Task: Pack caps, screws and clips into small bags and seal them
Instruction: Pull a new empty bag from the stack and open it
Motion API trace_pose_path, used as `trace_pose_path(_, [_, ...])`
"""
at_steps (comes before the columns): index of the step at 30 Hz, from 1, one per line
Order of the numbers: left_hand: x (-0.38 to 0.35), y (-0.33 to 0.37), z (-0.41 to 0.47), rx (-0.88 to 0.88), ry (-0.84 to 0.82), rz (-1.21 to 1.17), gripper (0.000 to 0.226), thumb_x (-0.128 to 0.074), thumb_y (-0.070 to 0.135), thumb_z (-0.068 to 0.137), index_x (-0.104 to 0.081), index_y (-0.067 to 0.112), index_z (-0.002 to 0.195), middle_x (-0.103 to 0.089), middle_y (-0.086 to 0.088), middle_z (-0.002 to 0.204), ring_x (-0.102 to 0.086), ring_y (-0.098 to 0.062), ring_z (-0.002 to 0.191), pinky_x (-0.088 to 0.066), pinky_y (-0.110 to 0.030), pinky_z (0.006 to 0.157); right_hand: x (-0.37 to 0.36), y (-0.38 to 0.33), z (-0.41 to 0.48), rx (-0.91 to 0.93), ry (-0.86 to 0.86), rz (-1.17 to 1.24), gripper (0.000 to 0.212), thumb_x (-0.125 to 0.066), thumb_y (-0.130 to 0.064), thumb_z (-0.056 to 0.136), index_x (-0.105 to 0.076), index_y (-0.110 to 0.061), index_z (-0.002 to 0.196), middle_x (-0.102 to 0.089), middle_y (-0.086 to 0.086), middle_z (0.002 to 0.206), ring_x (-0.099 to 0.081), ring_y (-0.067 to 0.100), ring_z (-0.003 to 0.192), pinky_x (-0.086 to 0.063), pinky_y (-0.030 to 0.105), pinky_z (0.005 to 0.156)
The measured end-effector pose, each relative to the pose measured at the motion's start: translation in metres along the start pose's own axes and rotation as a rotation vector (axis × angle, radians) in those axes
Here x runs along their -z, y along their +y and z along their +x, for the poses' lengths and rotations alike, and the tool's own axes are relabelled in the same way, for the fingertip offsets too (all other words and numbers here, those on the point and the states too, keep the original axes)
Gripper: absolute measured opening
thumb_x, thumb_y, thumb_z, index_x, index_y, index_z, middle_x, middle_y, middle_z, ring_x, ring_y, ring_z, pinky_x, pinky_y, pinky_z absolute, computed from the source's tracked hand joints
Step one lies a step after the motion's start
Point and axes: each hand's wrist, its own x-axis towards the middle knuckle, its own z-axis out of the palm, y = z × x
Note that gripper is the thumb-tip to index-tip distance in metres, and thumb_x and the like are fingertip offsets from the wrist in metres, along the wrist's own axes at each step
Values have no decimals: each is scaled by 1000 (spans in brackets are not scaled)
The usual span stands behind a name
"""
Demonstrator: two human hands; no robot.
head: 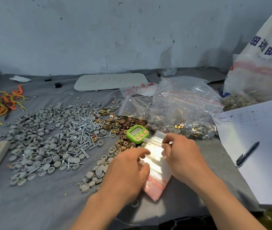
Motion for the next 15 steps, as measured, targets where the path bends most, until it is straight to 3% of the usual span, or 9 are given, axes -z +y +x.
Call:
trace_pose_path(2, [-3, 1, -1, -37, -2, 27, 40, -58, 31, 94, -60, 41, 133, -62, 22, 115, -55, 1, 97, -49, -28, 97, 0, 1, 0, 16, -28, -22, 34, -58, -17, 93, -63, -33, 123, -77, -3, 101, -66, 26, 106, -54, 41, 90])
trace_pose_path(4, [-7, 2, 0, -76, 2, 52, 41, -55, 29, 95, -60, 39, 134, -62, 19, 119, -54, -5, 107, -44, -29, 102, 0, 1, 1, 46, -68, -51, 50, -62, -13, 88, -59, -37, 132, -76, -8, 95, -67, 23, 106, -55, 40, 92])
trace_pose_path(7, [-12, 6, 1, -201, -58, 67, 27, -55, 28, 99, -70, 34, 122, -65, 20, 120, -49, -2, 115, -34, -24, 108, 0, -1, 4, -2, -52, -56, 37, -70, -14, 86, -67, -39, 114, -74, -15, 82, -70, 19, 99, -57, 39, 91])
trace_pose_path(11, [-17, 7, 3, -246, -100, 34, 31, -52, 25, 99, -68, 32, 125, -64, 21, 129, -47, 3, 118, -18, -6, 103, 4, 0, 8, -31, 191, 164, 6, -73, -26, 90, -79, -28, 88, -78, -9, 83, -75, 20, 84, -61, 42, 83])
trace_pose_path(13, [-17, 7, 4, -235, -95, 29, 33, -49, 29, 99, -67, 34, 127, -63, 23, 131, -45, 5, 118, -20, -8, 104, 7, 1, 8, -3, 303, 334, 16, -72, -25, 93, -77, -26, 78, -75, -11, 69, -73, 14, 70, -61, 42, 75])
trace_pose_path(15, [-17, 7, 4, -208, -98, 39, 35, -47, 32, 98, -67, 35, 126, -63, 23, 131, -47, 2, 119, -28, -18, 111, 10, -2, 8, 13, 369, 507, 23, -68, -18, 96, -73, -32, 78, -73, -14, 65, -70, 8, 61, -58, 37, 68])
